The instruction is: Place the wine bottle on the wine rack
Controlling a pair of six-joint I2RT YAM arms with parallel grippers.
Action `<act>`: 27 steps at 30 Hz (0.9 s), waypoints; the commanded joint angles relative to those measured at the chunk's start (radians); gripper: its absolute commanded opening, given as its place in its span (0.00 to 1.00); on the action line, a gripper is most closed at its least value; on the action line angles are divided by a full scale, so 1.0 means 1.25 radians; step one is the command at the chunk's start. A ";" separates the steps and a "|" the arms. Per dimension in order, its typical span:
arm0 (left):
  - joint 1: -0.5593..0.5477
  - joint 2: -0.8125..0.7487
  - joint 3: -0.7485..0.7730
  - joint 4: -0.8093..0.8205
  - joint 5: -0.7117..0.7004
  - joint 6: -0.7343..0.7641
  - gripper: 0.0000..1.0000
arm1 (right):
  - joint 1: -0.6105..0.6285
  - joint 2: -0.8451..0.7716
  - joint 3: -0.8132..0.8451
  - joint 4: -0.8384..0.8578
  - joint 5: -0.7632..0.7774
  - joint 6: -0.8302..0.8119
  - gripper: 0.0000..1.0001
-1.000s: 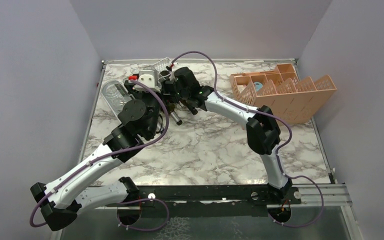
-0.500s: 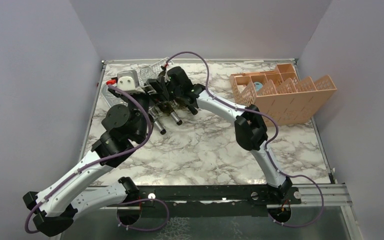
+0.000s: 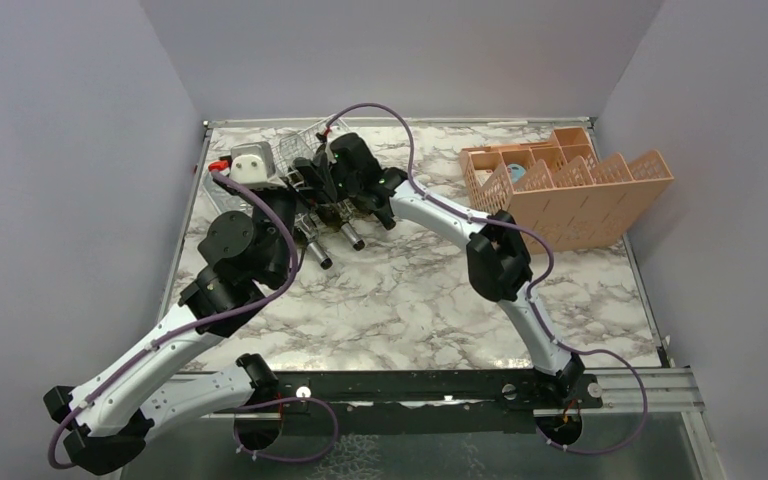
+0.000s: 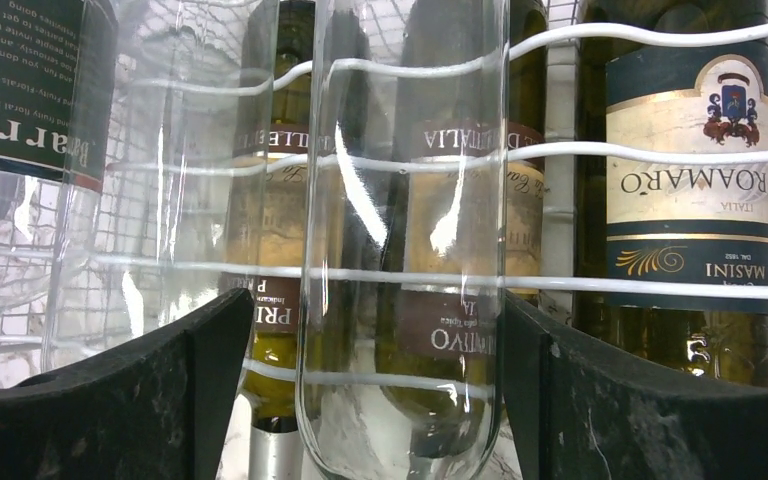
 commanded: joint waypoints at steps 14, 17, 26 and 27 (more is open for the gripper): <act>0.002 -0.019 0.075 -0.182 0.045 -0.034 0.99 | -0.009 -0.278 -0.145 -0.073 0.041 -0.012 0.96; 0.001 -0.045 0.054 -0.201 0.049 -0.054 0.99 | -0.009 -0.379 -0.285 -0.065 0.033 -0.004 0.97; 0.001 -0.126 -0.026 -0.302 0.112 -0.150 0.99 | -0.009 -0.708 -0.645 -0.065 0.159 0.068 0.96; 0.001 -0.133 -0.025 -0.322 0.114 -0.168 0.99 | -0.009 -0.756 -0.684 -0.070 0.188 0.079 0.96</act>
